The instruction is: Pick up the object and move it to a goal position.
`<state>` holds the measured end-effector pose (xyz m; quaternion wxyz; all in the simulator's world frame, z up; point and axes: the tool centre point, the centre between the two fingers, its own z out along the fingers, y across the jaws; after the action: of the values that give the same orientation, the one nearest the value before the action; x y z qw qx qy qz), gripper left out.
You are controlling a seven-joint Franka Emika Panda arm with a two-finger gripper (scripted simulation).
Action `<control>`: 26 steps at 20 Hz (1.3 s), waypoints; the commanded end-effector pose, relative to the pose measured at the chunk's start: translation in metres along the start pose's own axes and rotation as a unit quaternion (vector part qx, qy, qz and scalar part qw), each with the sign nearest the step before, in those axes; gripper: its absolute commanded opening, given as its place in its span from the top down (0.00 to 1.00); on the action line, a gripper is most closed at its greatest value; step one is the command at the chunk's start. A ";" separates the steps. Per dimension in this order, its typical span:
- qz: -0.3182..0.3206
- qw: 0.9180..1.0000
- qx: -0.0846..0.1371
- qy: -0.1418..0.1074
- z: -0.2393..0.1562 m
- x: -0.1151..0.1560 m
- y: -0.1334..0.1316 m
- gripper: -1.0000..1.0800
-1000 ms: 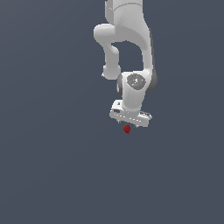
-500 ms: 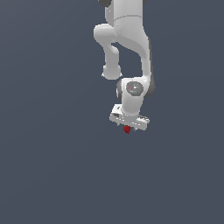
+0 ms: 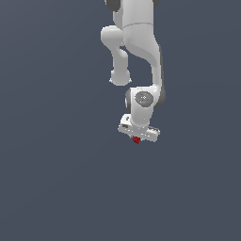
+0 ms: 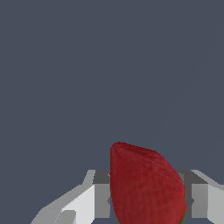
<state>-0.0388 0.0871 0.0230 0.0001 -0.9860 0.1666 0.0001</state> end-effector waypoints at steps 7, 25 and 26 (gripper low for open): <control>0.000 1.000 0.000 0.000 0.000 0.000 0.000 1.00; 0.000 1.000 0.000 0.000 -0.093 0.043 0.059 1.00; 0.000 1.000 0.000 0.000 -0.103 0.048 0.065 1.00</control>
<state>-0.0182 0.0208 0.1113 0.0003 -0.9860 0.1666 0.0003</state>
